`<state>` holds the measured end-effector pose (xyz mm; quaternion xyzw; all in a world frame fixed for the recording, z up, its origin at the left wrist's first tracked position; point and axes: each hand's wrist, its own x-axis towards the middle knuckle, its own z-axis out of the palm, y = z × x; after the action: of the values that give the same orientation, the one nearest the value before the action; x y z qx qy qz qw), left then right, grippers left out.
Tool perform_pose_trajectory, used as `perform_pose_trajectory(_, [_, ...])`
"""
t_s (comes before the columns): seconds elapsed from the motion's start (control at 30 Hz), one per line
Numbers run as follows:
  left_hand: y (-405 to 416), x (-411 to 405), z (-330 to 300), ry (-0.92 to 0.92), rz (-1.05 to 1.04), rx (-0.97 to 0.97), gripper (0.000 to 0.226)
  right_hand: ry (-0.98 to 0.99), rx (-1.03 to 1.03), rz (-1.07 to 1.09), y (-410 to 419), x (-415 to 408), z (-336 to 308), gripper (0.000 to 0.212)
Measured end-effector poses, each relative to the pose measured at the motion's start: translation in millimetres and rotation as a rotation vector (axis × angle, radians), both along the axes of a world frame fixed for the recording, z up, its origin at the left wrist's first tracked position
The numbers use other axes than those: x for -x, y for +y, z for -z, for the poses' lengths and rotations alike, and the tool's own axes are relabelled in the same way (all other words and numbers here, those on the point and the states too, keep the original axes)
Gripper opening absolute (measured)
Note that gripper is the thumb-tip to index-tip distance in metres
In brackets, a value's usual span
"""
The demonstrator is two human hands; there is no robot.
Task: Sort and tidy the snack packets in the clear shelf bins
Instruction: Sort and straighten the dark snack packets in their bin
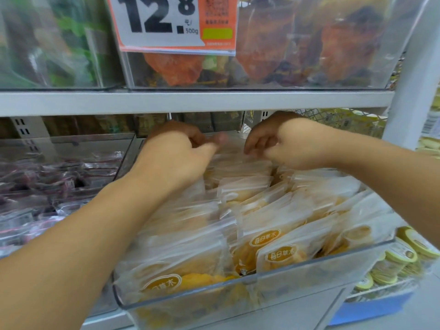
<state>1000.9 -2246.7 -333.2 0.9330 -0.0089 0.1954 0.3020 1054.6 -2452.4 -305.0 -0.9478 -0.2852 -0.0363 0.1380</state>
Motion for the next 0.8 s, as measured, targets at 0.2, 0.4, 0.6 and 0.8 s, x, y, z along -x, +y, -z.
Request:
perform_pose_trajectory(0.2, [-1, -13, -3, 0.178, -0.038, -0.172, 0.006, -0.034, -0.020, 0.095, -2, -14, 6, 0.012])
perform_pose_trajectory(0.4, [-4, -21, -5, 0.184, -0.005, -0.143, 0.005, -0.163, 0.193, 0.007, 14, -11, 7, 0.014])
perform_pose_trajectory(0.6, [1, -23, 3, 0.138, 0.084, -0.037, 0.017, -0.105, -0.017, 0.059, -3, -14, 8, 0.026])
perform_pose_trajectory(0.8, [-2, -21, 8, 0.090, 0.132, -0.009, 0.025, -0.045, 0.153, 0.100, -6, -20, 5, 0.013])
